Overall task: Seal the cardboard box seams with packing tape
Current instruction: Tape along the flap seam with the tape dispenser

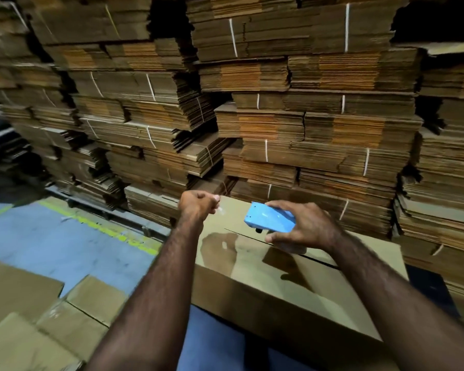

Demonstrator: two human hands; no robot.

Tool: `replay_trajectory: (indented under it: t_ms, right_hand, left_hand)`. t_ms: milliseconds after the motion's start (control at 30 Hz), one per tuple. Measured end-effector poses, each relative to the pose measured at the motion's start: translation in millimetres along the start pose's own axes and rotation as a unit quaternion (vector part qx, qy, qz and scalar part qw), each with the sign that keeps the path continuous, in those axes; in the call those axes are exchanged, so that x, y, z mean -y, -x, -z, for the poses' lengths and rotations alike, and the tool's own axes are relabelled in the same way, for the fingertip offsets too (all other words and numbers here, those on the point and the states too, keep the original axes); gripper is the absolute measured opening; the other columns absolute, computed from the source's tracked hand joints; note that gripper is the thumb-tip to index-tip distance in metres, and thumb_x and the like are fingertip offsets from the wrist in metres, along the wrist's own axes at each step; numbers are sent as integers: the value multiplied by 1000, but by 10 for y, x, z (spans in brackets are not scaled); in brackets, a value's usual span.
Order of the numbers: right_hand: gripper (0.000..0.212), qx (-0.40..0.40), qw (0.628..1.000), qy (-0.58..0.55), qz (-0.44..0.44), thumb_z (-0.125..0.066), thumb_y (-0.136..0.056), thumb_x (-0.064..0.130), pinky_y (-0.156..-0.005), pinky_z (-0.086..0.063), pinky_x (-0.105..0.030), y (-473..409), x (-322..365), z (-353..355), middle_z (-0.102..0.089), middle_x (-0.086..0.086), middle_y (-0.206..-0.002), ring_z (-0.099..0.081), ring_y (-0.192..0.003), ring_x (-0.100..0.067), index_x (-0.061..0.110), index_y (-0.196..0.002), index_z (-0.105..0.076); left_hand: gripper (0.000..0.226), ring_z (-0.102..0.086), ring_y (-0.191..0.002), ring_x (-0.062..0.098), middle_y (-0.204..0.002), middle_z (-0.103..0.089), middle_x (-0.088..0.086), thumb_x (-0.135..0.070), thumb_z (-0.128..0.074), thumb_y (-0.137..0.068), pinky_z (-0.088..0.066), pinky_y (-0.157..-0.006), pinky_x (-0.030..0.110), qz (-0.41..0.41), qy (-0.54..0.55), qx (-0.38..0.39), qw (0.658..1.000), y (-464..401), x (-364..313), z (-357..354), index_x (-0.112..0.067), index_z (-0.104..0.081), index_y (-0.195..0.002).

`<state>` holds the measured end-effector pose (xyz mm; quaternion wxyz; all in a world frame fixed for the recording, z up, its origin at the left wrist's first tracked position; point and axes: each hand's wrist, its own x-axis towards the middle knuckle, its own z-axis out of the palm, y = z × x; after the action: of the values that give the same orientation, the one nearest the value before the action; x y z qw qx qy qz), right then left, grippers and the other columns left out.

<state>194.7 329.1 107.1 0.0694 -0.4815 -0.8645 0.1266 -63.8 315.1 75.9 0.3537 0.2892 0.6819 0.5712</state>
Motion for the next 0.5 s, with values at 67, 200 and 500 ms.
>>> replay_trajectory:
  t_ms: [67,200,500]
  right_hand:
    - [94,10,1000,7,0,-57,-58,88,-95,-45,-45,-95,67,-9,-55,15,-138,-51,-122,-20,48,-141,-39]
    - [92,46,999,16,-12,-61,-61,87,-95,-44,-46,-328,281,-85,-53,12,-141,-48,-125,-20,48,-142,-40]
    - [89,108,988,102,-44,-63,-68,80,-90,-46,-43,-787,558,-277,-54,6,-138,-48,-120,-20,48,-145,-35]
  left_hand:
    - [10,-60,-54,19,-63,-70,9,-12,-77,-80,-52,-55,27,6,-27,-12,1000,-78,74,91,-2,-75,-78]
    - [9,-69,-62,18,-75,-75,9,-15,-80,-79,-58,-59,29,27,-40,-29,998,-247,221,241,-9,-74,-77]
    - [17,-73,-78,23,-74,-75,2,-20,-86,-68,-61,-80,40,66,-96,-20,993,-780,650,350,-15,-72,-62]
